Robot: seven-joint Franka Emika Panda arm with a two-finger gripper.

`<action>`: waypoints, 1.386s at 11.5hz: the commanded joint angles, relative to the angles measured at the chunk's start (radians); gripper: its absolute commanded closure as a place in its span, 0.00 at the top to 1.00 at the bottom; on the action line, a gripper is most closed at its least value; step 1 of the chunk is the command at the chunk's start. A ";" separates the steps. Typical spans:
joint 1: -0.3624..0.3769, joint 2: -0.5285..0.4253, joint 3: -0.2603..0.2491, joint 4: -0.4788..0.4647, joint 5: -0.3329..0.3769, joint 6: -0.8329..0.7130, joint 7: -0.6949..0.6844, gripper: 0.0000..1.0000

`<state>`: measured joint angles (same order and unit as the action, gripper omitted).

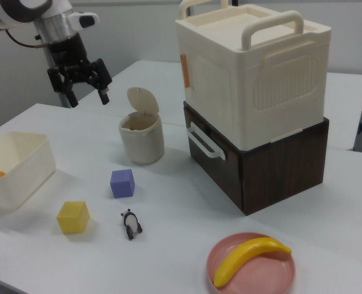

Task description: Grab it up and put it in the trash

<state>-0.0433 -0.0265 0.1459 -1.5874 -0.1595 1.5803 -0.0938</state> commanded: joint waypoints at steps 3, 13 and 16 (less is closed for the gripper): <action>0.049 -0.049 -0.011 -0.040 0.023 -0.097 0.131 1.00; 0.016 -0.036 -0.009 -0.029 0.025 -0.039 0.083 1.00; -0.007 -0.039 -0.009 -0.029 0.026 -0.037 0.020 1.00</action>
<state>-0.0276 -0.0421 0.1427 -1.5985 -0.1590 1.5171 -0.0049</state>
